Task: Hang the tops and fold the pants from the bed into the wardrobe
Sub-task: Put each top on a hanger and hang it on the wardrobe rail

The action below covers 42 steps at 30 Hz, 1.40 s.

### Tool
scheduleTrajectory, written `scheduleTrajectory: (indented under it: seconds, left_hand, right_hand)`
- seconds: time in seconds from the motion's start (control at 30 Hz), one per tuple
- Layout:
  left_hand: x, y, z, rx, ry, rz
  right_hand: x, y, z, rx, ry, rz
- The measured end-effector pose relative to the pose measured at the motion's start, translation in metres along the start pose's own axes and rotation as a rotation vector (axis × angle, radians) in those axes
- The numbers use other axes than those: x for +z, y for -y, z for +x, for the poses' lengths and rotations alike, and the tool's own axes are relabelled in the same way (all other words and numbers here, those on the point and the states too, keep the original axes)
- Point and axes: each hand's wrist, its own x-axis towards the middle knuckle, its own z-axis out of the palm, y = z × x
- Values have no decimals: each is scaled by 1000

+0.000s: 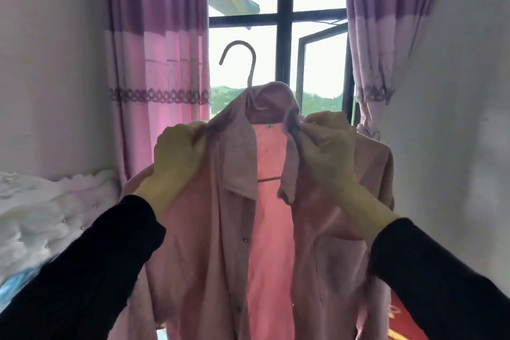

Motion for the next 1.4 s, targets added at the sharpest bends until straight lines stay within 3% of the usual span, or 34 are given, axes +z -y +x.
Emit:
scheduleTrajectory:
  seconds: [0.17, 0.27, 0.33, 0.47, 0.6, 0.77, 0.87, 1.07, 1.23, 1.4]
  left_hand:
    - [-58, 9, -11, 24, -103, -12]
    - [-95, 14, -17, -1, -152, 29]
    - [-124, 20, -29, -19, -159, 34]
    - [-182, 13, -62, -37, -244, 89]
    - [-240, 4, -100, -141, -360, 225]
    - [-330, -9, -133, -305, -470, 331]
    - [-387, -11, -155, -390, -408, 462]
    - [-499, 14, -242, -635, -286, 650]
    - [-603, 32, -311, -765, -93, 781]
    - [-718, 57, -360, -899, 31, 939]
  right_hand:
    - [12, 45, 1, -130, -7, -3]
    - [25, 69, -4, -319, 220, 70]
    - [25, 89, -8, -253, 291, 172]
    - [21, 140, 0, -11, 93, 368]
    - [30, 192, -1, -79, 391, 325]
    - [37, 274, -7, -52, 453, 561]
    - [45, 327, -24, -40, 537, 661]
    - [70, 435, -75, -175, 1077, 868]
    - [78, 560, -122, -405, 1523, 813]
    - [92, 698, -172, -557, 1699, 816]
